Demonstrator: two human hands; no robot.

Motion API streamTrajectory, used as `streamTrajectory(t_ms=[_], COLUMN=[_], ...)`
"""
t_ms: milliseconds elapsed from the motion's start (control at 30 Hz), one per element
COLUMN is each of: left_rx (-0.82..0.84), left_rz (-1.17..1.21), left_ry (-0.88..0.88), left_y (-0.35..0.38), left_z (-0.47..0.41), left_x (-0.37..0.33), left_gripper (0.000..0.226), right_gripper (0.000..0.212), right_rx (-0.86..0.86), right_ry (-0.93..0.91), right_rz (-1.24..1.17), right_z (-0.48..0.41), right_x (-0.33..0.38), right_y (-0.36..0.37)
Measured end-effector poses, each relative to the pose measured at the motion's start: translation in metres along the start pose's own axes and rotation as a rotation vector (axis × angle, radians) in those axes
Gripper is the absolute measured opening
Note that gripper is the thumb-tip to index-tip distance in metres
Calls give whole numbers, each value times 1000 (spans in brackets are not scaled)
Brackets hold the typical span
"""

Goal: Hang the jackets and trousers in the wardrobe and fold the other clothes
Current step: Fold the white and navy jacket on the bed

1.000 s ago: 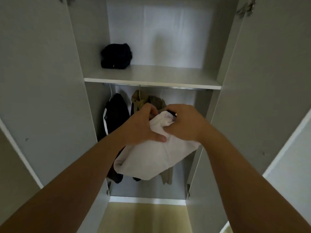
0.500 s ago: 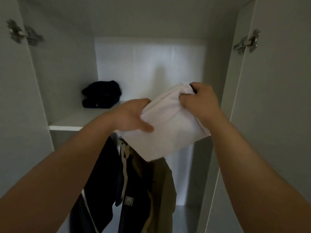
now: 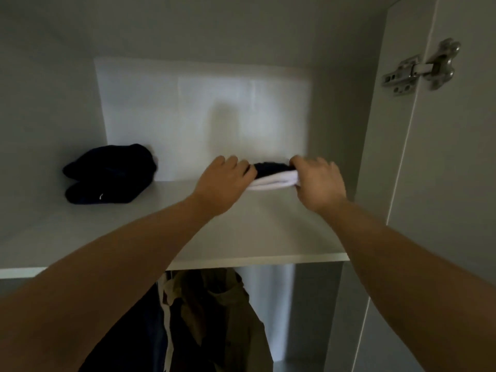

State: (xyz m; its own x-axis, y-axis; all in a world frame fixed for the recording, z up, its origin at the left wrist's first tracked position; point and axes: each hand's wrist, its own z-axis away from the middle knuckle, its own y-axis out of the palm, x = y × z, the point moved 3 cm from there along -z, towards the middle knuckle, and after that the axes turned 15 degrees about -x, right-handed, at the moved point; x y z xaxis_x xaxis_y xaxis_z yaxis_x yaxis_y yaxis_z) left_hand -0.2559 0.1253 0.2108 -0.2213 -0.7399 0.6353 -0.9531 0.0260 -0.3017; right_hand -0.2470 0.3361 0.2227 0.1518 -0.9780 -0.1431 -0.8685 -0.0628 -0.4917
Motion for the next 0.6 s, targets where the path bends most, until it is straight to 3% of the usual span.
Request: streamTrajectory(t_ms=[100,133,167,233,333,467,600], left_rx=[604,736,810,854,700,550,439], left_rz=[342,449,521,570,564,593,582], left_ry=[-5,-29,-33,2,-17,-56,-67], left_y=[46,56,63,76,101,138,172], left_z=[14,15,15,12,9,6,-2], left_x=[-17,-17,-15,-8,-1,6,9], left_gripper=[46,53,60,62,56,43,39], right_gripper=[45,50,56,66,65,40,48], right_rx=[758,903,917,727,592,612,581], right_ry=[-25,18,43,10,-25,48,41], right_rz=[-45,-101,-132,-75,-43,-153,-8], right_z=[12,14,13,6,2,-6,-22], right_x=[-2,2,6,12,18,18,22], right_y=[39,46,52,64,86,123,159])
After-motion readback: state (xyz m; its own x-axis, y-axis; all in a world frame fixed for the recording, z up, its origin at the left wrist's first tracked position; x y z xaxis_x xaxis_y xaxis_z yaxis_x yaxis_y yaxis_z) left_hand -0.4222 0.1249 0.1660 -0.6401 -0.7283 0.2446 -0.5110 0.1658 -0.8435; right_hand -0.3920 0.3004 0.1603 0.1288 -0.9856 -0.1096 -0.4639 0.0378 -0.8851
